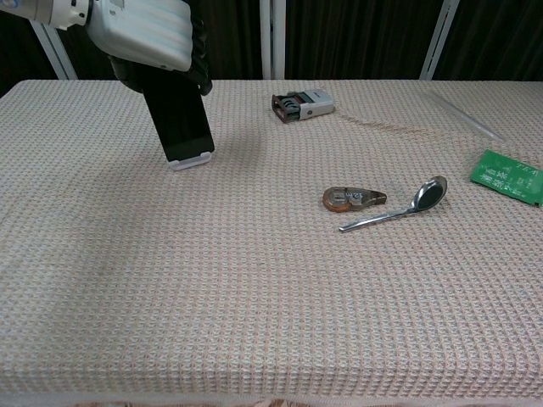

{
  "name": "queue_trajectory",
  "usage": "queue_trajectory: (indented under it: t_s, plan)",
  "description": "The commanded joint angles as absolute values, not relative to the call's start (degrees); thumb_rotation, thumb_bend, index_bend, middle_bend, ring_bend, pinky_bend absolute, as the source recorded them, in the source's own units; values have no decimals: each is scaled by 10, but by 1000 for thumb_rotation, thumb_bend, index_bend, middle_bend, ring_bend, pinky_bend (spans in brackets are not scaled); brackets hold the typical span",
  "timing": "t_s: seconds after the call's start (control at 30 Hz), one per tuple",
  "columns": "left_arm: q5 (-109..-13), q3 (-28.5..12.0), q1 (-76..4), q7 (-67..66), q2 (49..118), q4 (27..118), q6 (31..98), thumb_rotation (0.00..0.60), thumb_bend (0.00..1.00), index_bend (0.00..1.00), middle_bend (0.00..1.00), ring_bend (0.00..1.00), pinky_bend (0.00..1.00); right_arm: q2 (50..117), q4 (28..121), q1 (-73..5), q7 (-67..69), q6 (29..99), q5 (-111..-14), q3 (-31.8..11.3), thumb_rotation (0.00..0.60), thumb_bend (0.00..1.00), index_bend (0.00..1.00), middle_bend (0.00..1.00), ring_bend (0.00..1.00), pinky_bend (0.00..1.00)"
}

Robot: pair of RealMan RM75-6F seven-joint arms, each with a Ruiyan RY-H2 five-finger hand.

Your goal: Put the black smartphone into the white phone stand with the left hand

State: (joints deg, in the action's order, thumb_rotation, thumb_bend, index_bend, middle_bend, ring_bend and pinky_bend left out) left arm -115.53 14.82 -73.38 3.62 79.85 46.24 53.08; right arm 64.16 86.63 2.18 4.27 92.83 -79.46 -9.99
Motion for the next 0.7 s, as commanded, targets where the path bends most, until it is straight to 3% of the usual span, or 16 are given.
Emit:
queue_trajectory:
  t_s: [0.03,0.2,0.3,0.7]
  plan:
    - [-1153,151,-734,35,800,459,526,600,378,487,516,313,298,642,866,22,43,929,-794,-100,600,209,0,0,0,0]
    - [-1142,150,-734,29,799,458,510,600,321,283,311,244,290,642,865,23,45,928,-792,-100,600,209,0,0,0,0]
    - [-1132,146,-733,25,798,462,499,600,254,213,237,218,287,642,864,23,45,927,-792,-100,600,209,0,0,0,0]
    - [-1104,134,-730,-3,786,494,475,600,184,85,145,157,272,644,864,21,43,925,-791,-101,600,211,0,0,0,0]
